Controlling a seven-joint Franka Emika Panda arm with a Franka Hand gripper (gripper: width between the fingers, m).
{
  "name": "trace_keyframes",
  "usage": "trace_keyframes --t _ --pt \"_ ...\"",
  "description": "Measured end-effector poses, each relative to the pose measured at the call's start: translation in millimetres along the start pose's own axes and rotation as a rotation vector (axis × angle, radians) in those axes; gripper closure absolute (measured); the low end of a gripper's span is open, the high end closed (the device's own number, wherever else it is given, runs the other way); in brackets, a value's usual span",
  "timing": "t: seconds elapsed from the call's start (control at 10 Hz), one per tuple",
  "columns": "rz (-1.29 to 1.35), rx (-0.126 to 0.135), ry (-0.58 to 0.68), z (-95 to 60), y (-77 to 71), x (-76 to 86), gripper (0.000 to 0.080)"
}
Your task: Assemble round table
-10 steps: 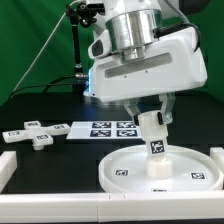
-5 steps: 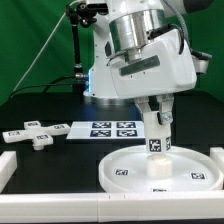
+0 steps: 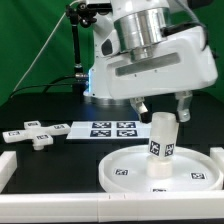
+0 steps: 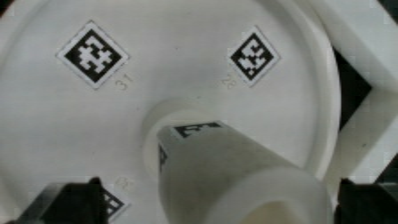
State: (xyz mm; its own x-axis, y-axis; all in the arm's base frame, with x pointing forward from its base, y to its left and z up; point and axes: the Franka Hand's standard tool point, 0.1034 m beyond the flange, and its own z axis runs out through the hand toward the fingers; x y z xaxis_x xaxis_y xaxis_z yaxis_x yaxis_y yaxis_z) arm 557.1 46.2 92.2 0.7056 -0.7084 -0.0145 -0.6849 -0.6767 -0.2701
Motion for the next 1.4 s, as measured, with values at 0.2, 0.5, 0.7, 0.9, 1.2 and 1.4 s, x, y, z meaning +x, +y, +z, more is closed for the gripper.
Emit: trace_keyframes --t 0.2,0.5,0.7,0.9,1.2,1.4 --pt "-0.163 0.0 -0.007 1.5 -0.2 3.0 0.0151" --pt "-0.381 -0.004 -0.008 2.0 -0.6 1.9 0.0151" --pt "-0.667 -0.041 -0.003 3.4 -9.7 -6.3 0.0151" --pt "-0.925 -0.073 -0.014 1.7 -16.8 -6.9 0.0151" --pt "-1.088 -0.081 -0.027 2.5 -14.4 -4.9 0.0151" --pt "-1.219 -0.081 -0.034 2.8 -13.5 -4.4 0.0151"
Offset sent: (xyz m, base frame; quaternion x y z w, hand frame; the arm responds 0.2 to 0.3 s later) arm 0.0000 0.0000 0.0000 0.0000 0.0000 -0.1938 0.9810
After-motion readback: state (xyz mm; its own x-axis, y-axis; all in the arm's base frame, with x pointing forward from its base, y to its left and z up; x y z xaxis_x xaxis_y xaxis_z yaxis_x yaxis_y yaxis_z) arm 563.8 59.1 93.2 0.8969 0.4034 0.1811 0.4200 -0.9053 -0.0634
